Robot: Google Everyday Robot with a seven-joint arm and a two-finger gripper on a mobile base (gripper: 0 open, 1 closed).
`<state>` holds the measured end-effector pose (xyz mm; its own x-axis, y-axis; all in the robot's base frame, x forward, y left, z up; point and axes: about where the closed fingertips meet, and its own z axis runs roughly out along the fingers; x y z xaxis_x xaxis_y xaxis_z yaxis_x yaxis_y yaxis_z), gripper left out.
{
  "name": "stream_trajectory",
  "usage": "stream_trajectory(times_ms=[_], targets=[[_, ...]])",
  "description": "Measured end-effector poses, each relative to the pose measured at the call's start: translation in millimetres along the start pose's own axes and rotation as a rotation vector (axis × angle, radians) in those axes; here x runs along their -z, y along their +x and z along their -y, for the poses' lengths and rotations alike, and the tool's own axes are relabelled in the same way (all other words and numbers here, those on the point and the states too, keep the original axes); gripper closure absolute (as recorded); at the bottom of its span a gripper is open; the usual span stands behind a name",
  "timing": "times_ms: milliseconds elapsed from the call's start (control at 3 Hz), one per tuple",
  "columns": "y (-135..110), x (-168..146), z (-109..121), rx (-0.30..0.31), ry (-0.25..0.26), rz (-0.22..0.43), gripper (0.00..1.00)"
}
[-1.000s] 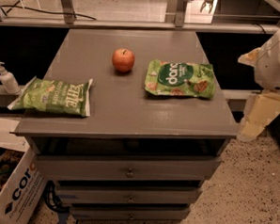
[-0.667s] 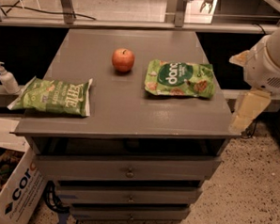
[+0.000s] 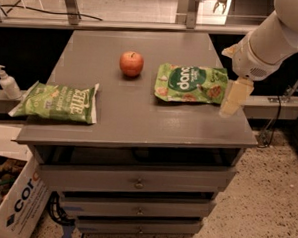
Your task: Pick green rice chip bag
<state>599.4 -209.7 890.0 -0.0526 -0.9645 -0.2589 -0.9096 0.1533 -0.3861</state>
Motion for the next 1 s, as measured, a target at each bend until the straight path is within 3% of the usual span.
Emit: stream_trajectory(times_ms=[1000], targets=[[-22.5,-68.1,45.0,-0.061,-0.003,0.049,0.00]])
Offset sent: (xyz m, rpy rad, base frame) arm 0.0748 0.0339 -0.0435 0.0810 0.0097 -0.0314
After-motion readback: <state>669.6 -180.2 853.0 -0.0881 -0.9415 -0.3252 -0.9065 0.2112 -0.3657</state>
